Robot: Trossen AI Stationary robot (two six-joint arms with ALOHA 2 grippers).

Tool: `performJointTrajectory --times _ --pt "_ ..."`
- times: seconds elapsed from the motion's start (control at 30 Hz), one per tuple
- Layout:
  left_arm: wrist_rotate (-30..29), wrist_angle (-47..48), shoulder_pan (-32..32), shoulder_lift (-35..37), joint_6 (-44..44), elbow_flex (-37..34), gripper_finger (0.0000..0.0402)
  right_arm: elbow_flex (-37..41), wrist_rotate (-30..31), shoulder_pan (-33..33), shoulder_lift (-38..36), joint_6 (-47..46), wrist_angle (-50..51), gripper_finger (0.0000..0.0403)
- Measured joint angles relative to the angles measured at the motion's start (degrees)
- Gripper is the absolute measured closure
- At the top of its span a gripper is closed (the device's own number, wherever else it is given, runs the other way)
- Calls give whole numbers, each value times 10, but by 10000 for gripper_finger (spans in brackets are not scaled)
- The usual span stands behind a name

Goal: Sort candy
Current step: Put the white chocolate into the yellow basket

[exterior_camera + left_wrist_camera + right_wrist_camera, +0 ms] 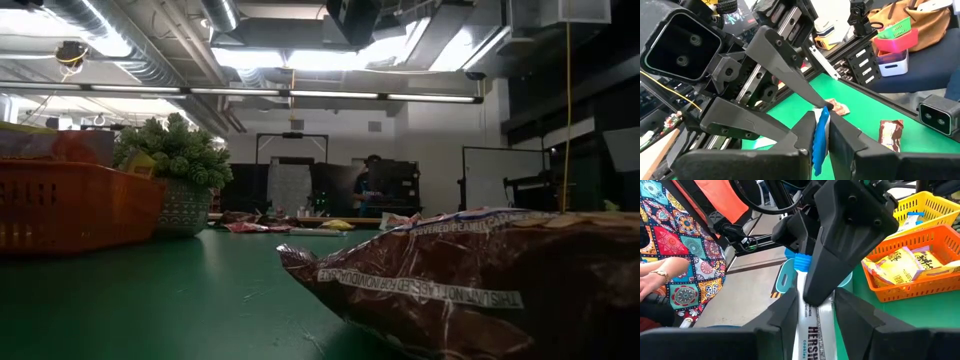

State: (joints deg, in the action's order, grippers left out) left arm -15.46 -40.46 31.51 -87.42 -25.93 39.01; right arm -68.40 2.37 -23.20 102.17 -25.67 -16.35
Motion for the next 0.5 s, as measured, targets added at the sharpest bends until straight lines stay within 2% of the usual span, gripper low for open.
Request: performJointTrajectory --times 0.2,0.37,0.5 --pt "0 0 0 0 11 0 367 0 0 0 0 6 -1 212" --pt "0 0 4 0 89 0 367 0 -7 1 -20 90 5 157" --pt "0 20 16 11 127 -1 367 0 -8 1 -51 124 42 139"
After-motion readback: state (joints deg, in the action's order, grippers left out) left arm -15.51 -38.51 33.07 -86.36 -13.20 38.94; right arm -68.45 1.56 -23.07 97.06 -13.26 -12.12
